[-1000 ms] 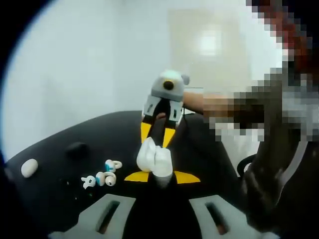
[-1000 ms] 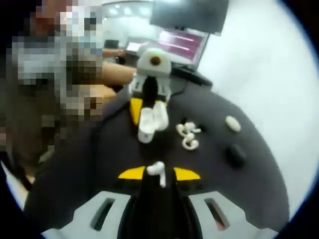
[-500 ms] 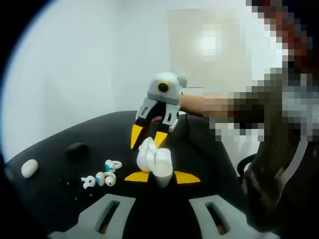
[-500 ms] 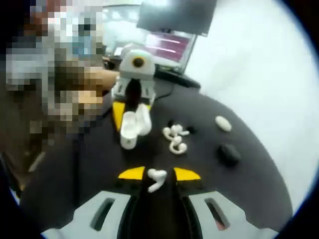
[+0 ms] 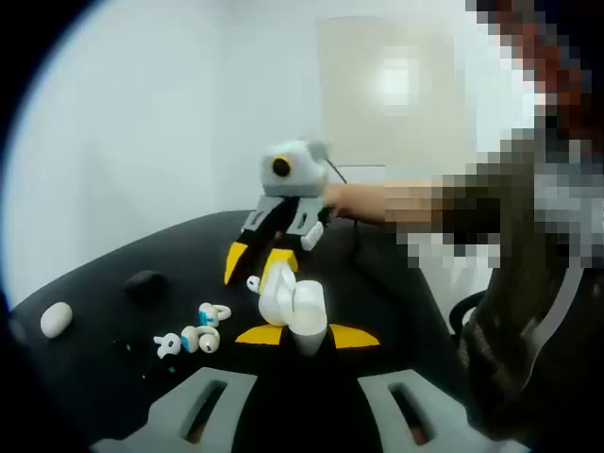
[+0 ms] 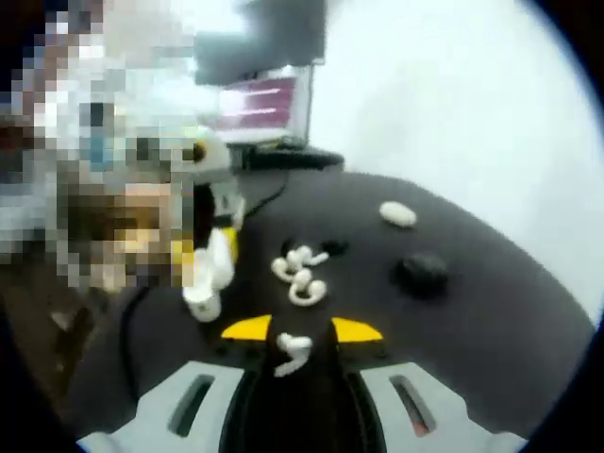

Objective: Pick up three earphones and place each one into its charging case using tactile feedback, ensure that each earphone is properly inserted and securely positioned inside the case.

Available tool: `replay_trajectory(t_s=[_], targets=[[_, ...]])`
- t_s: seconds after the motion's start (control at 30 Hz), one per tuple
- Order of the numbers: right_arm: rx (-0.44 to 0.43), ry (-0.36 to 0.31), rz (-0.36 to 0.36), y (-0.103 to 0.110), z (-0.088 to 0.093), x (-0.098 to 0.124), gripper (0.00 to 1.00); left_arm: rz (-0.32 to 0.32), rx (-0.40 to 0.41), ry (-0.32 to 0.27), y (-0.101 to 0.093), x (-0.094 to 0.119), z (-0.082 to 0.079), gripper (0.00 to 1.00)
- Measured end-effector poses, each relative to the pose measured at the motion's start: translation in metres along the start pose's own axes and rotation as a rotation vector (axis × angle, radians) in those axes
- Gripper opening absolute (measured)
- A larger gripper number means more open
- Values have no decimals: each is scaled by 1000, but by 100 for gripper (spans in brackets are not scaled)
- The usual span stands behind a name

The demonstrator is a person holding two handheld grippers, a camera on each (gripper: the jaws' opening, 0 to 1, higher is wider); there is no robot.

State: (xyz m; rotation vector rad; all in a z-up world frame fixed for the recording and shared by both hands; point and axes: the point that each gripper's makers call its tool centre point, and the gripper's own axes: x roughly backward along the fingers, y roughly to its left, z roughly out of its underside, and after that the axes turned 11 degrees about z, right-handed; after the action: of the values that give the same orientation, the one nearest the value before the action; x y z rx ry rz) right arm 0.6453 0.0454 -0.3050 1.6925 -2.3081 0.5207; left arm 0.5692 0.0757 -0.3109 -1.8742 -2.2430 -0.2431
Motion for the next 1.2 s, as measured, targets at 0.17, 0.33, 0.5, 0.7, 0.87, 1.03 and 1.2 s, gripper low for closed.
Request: replay_trajectory(t_s=[0.17, 0.33, 0.5, 0.7, 0.87, 1.03, 1.2], targets=[[-28, 16, 60, -21, 3, 12, 24, 0, -2, 1, 0, 0, 0, 14], [-59, 20, 17, -10, 10, 20, 24, 1, -4, 1, 0, 0, 0, 13], [16, 12, -129, 14, 4, 11, 19, 0, -2, 1, 0, 0, 0, 13], [-48, 70, -236, 15, 4, 3, 19, -1, -1, 1, 0, 0, 0, 14], [-96, 71, -271, 10, 2, 8, 19, 1, -2, 1, 0, 0, 1, 13], [-111, 110, -320, 14, 10, 9, 19, 2, -3, 2, -1, 0, 1, 13], [-131, 112, -337, 16, 9, 7, 17, 2, -4, 2, -1, 0, 1, 13]])
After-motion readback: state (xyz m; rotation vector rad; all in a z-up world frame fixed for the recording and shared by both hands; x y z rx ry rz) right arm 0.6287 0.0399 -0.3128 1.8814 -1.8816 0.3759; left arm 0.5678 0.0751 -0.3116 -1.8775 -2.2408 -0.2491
